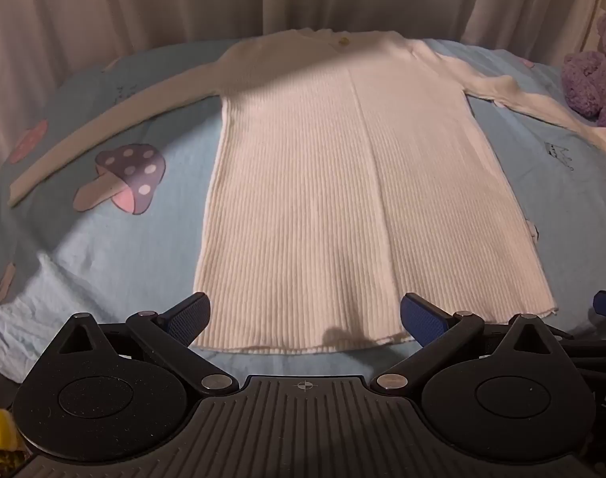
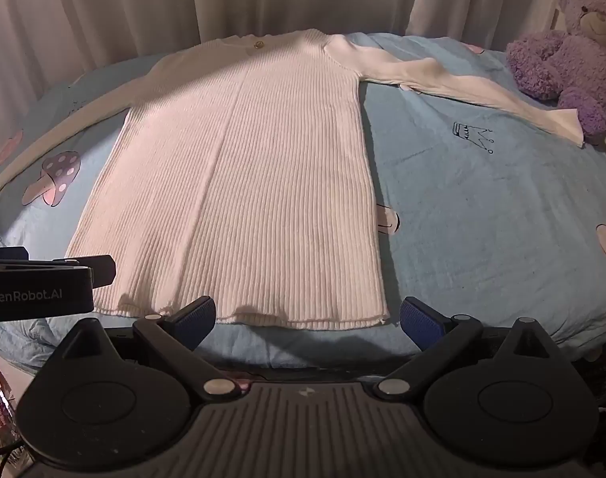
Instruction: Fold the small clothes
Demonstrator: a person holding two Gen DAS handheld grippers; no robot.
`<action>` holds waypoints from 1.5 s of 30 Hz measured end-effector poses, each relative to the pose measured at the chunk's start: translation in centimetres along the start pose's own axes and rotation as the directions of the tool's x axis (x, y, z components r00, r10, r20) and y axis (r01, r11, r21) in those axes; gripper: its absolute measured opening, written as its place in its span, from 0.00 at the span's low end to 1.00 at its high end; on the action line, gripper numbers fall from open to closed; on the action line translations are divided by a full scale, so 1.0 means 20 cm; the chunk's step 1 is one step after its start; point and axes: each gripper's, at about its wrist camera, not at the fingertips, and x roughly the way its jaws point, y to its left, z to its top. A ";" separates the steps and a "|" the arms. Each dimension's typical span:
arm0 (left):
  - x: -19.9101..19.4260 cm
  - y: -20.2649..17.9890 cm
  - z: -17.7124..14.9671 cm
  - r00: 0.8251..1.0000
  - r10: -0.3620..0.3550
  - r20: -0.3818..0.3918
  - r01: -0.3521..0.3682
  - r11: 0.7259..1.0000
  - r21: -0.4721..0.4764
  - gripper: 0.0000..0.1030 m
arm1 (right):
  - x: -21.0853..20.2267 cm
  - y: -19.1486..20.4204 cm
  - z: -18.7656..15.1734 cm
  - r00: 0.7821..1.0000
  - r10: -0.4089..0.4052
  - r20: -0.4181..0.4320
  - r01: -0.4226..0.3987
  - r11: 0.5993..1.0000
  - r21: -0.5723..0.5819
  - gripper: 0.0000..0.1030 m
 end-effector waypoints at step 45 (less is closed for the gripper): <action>0.05 0.01 -0.01 1.000 0.000 -0.014 0.000 1.000 -0.001 1.00 | -0.01 0.01 0.02 1.000 0.006 0.011 -0.006 1.000 -0.012 0.96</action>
